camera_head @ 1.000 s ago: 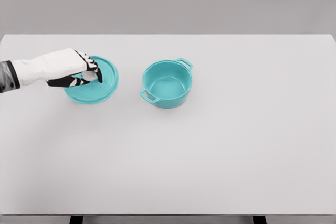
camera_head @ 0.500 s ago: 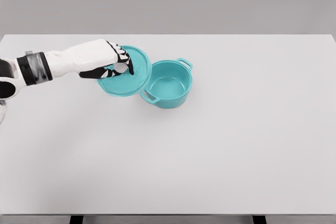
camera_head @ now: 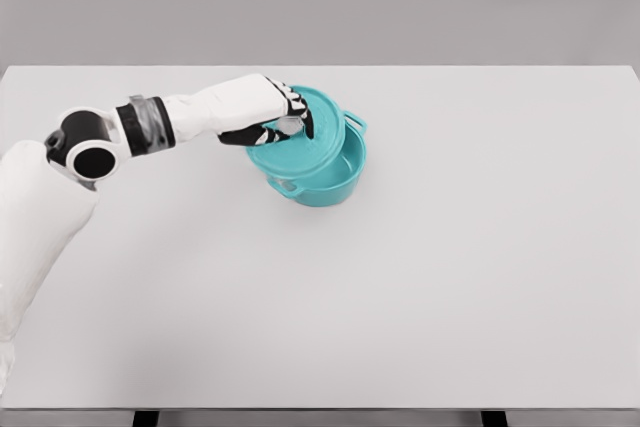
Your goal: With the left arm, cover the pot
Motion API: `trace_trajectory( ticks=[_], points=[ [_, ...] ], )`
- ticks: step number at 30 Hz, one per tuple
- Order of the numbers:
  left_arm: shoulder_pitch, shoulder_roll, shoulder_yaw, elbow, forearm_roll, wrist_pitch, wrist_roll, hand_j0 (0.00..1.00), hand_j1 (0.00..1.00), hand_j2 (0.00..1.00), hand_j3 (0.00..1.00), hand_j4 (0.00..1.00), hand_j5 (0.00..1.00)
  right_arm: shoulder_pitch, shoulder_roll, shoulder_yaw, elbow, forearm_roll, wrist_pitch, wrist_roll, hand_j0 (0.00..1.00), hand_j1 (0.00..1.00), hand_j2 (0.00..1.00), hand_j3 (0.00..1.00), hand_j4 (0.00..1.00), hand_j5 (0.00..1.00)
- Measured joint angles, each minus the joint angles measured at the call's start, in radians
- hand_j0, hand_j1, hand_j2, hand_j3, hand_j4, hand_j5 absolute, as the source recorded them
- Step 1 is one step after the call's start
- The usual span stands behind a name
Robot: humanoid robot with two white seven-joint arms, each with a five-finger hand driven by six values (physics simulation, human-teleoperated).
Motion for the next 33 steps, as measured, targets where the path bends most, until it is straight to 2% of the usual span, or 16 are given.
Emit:
trace_trajectory(
  ticks=[6,10,33],
  points=[
    [-0.012,-0.095,-0.001,0.097,-0.052,0.0,0.0,0.53,0.53,0.53,0.53,0.53,0.53,0.0,0.0,0.0,0.0,0.0,0.0,0.0,1.0,1.0,1.0,1.0,1.0,1.0],
    [-0.014,-0.127,-0.002,0.13,-0.069,0.0,0.0,0.53,0.53,0.53,0.53,0.53,0.53,0.0,0.0,0.0,0.0,0.0,0.0,0.0,1.0,1.0,1.0,1.0,1.0,1.0],
    [-0.025,-0.136,0.002,0.172,-0.072,0.0,0.001,0.6,0.6,0.6,0.6,0.6,0.6,0.0,0.0,0.0,0.0,0.0,0.0,0.0,1.0,1.0,1.0,1.0,1.0,1.0]
  ],
)
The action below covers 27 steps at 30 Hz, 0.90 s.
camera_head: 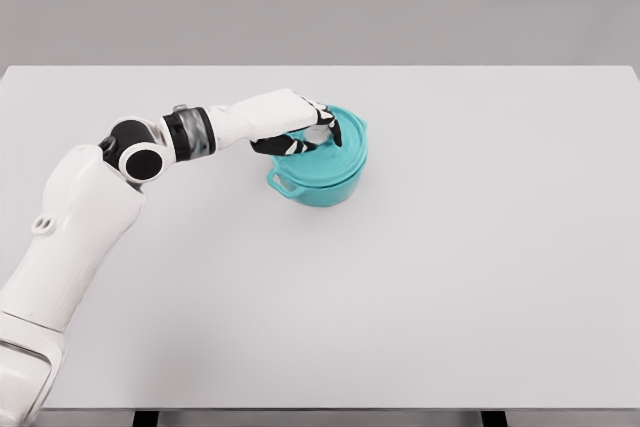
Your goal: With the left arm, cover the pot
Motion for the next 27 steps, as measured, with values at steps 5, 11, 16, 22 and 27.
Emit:
trace_trajectory(
  ticks=[5,11,16,22,27],
  points=[
    [0.0,0.0,0.0,0.0,0.0,0.0,0.0,0.61,0.61,0.61,0.61,0.61,0.61,0.0,0.0,0.0,0.0,0.0,0.0,0.0,1.0,1.0,1.0,1.0,1.0,1.0],
    [0.002,0.0,0.0,-0.004,0.003,0.0,0.0,0.61,0.61,0.61,0.61,0.61,0.61,0.0,0.0,0.0,0.0,0.0,0.0,0.0,1.0,1.0,1.0,1.0,1.0,1.0],
    [0.003,0.002,0.002,-0.006,0.008,0.0,0.001,0.55,0.55,0.55,0.55,0.55,0.55,0.0,0.0,0.0,0.0,0.0,0.0,0.0,1.0,1.0,1.0,1.0,1.0,1.0],
    [0.005,0.003,0.003,-0.009,0.01,0.0,0.001,0.54,0.54,0.54,0.54,0.54,0.54,0.0,0.0,0.0,0.0,0.0,0.0,0.0,1.0,1.0,1.0,1.0,1.0,1.0],
    [0.005,0.004,0.002,-0.012,0.016,0.0,0.001,0.54,0.54,0.54,0.54,0.54,0.54,0.0,0.0,0.0,0.0,0.0,0.0,0.0,1.0,1.0,1.0,1.0,1.0,1.0]
  ],
)
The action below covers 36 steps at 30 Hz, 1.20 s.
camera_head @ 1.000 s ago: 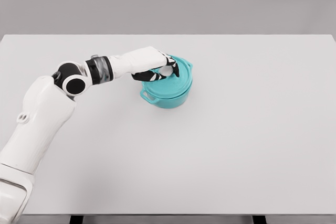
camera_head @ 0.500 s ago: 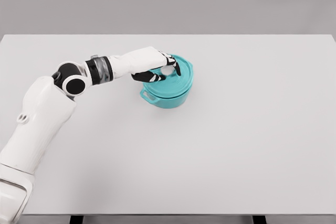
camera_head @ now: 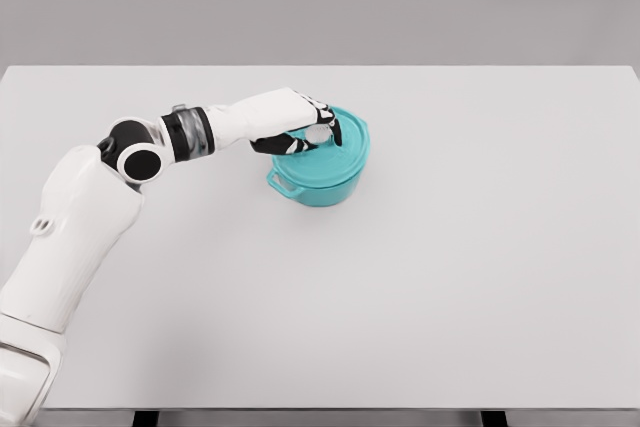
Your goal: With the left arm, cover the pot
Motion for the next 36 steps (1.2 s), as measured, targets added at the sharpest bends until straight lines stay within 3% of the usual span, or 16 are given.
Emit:
trace_trajectory(
  ticks=[13,36],
  points=[
    [0.0,0.004,-0.001,-0.001,0.004,0.0,0.0,0.66,0.66,0.66,0.66,0.66,0.66,0.0,0.0,0.0,0.0,0.0,0.0,0.0,1.0,1.0,1.0,1.0,1.0,1.0],
    [-0.003,0.038,0.007,-0.008,0.009,0.0,0.0,0.69,0.69,0.69,0.69,0.69,0.69,0.0,0.0,0.0,0.0,0.0,0.0,0.0,1.0,1.0,1.0,1.0,1.0,1.0]
  ],
)
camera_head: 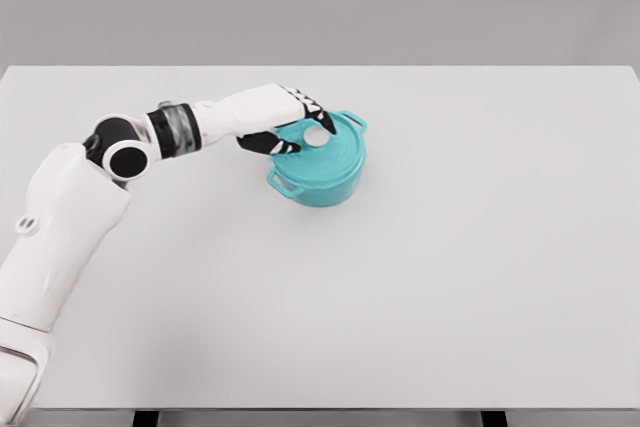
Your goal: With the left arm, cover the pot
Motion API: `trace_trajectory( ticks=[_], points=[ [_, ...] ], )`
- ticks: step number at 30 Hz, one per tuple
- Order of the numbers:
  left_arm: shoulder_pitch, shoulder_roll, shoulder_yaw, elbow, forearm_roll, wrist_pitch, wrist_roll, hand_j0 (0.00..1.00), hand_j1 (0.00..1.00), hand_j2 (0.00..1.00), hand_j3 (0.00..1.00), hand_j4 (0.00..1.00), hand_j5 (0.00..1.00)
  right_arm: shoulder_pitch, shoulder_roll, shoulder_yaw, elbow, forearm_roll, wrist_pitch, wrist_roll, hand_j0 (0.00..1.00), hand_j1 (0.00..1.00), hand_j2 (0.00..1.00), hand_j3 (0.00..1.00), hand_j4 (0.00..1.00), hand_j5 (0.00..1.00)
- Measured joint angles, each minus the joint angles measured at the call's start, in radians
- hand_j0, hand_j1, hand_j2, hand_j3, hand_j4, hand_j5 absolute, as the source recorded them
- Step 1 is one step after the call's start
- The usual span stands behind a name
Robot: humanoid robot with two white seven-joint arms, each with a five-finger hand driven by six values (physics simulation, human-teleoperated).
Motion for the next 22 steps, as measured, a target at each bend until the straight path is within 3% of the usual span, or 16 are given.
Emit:
trace_trajectory(
  ticks=[6,8,9,11,14,17,22],
  points=[
    [0.005,0.061,0.001,-0.081,0.039,0.0,-0.002,0.7,0.7,0.7,0.7,0.7,0.7,0.0,0.0,0.0,0.0,0.0,0.0,0.0,1.0,1.0,1.0,1.0,1.0,1.0],
    [0.009,0.091,0.002,-0.111,0.066,0.0,-0.005,0.85,0.85,0.85,0.85,0.85,0.85,0.0,0.0,0.0,0.0,0.0,0.0,0.0,1.0,1.0,1.0,1.0,1.0,1.0],
    [0.014,0.127,0.003,-0.136,0.09,0.0,-0.009,1.0,1.0,1.0,1.0,1.0,1.0,0.0,0.0,0.0,0.0,0.0,0.0,0.0,1.0,1.0,1.0,1.0,1.0,1.0],
    [0.061,0.261,0.011,-0.189,0.175,-0.001,-0.03,1.0,1.0,1.0,1.0,1.0,1.0,0.0,0.0,0.0,0.0,0.0,0.0,0.0,1.0,1.0,1.0,1.0,1.0,1.0],
    [0.212,0.455,0.081,-0.228,0.294,-0.002,-0.046,1.0,1.0,1.0,1.0,1.0,1.0,0.0,0.0,0.0,0.0,0.0,0.0,0.0,1.0,1.0,1.0,1.0,1.0,1.0],
    [0.218,0.529,0.143,-0.235,0.34,0.0,-0.051,1.0,1.0,1.0,1.0,1.0,1.0,0.0,0.0,0.0,0.0,0.0,0.0,0.0,1.0,1.0,1.0,1.0,1.0,1.0],
    [0.221,0.562,0.173,-0.237,0.36,0.0,-0.053,1.0,1.0,1.0,1.0,1.0,1.0,0.0,0.0,0.0,0.0,0.0,0.0,0.0,1.0,1.0,1.0,1.0,1.0,1.0]
  ],
)
